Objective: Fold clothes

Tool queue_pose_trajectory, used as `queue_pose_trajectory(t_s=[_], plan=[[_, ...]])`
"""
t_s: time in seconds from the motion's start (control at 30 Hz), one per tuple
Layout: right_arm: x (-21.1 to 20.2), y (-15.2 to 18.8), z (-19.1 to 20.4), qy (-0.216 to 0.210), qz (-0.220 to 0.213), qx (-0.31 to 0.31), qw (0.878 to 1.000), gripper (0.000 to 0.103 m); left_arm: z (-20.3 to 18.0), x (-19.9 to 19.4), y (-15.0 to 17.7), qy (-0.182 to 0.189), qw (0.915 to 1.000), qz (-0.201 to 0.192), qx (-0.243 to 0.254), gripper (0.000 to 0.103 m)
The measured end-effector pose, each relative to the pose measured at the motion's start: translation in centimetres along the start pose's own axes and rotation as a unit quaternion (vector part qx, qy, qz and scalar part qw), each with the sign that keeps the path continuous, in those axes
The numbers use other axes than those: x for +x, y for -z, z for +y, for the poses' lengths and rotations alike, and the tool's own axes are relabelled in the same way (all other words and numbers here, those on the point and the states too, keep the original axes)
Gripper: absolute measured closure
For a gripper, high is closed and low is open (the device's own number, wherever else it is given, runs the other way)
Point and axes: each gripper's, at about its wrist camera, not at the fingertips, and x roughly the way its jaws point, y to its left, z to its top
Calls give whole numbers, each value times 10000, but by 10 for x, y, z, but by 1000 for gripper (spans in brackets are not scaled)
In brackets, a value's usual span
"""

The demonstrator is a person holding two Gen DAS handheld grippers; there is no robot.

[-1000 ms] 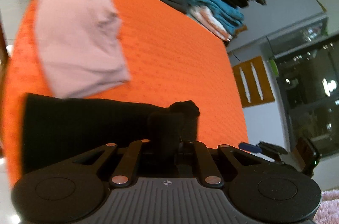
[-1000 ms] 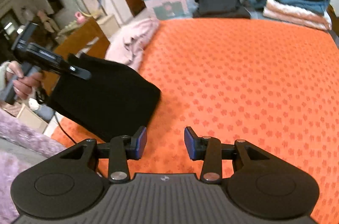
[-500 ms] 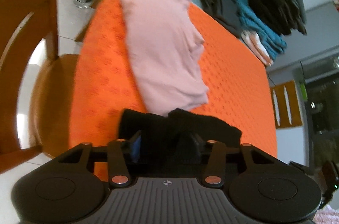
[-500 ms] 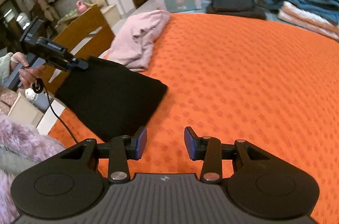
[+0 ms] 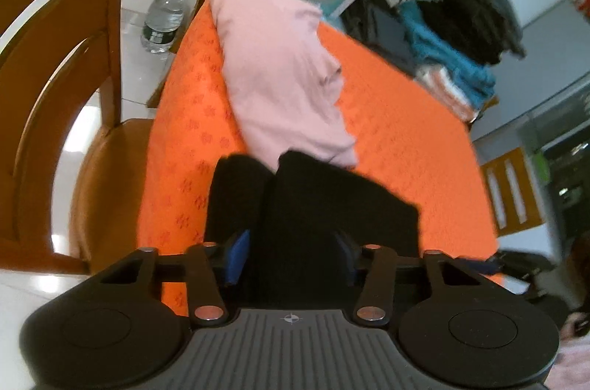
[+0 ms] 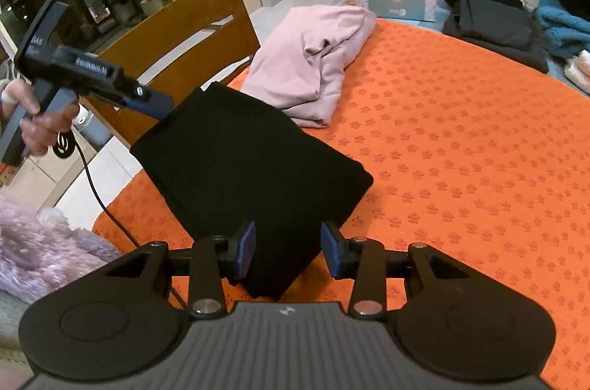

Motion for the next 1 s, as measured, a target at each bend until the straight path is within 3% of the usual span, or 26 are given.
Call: queue_pose_trajectory(t_s=[0.2,0.23,0.27,0.43,0.6,0.67,0.8,0.87,0.93,1.0], plan=[[4,1,0,-23,23,-9,10000,58,-15,11,14,-168,9993,-8,319,69],[5,2,0,-17,28,13,10000,58,-16,13,15,-155,9991,-18,383,89],[5,2,-1,-3,33,36,10000,58,-19,12,16,-139,9988,-65,462,97],[3,3,-3,106,9,58,9999,58,-27,-24,16,24,9968,-591,531,98],[2,-3,2,190,-174,-190,9995,58,-14,-25,19,-210,9982,-402,380,97],[5,-9,6,151,-188,-328,9992,58,-6,-11,22,-331,9989,-246,236,96],[18,-20,10,192,-63,-481,9986,58,-1,-3,29,-563,9976,-353,187,88],[24,-22,6,183,31,-315,9993,56,-1,-8,29,-595,9963,-558,268,67],[29,-22,-3,110,105,64,9999,53,-2,-14,29,-637,9943,-770,380,52],[36,-18,-17,-18,223,613,9979,51,2,-15,27,-574,9943,-805,393,48]])
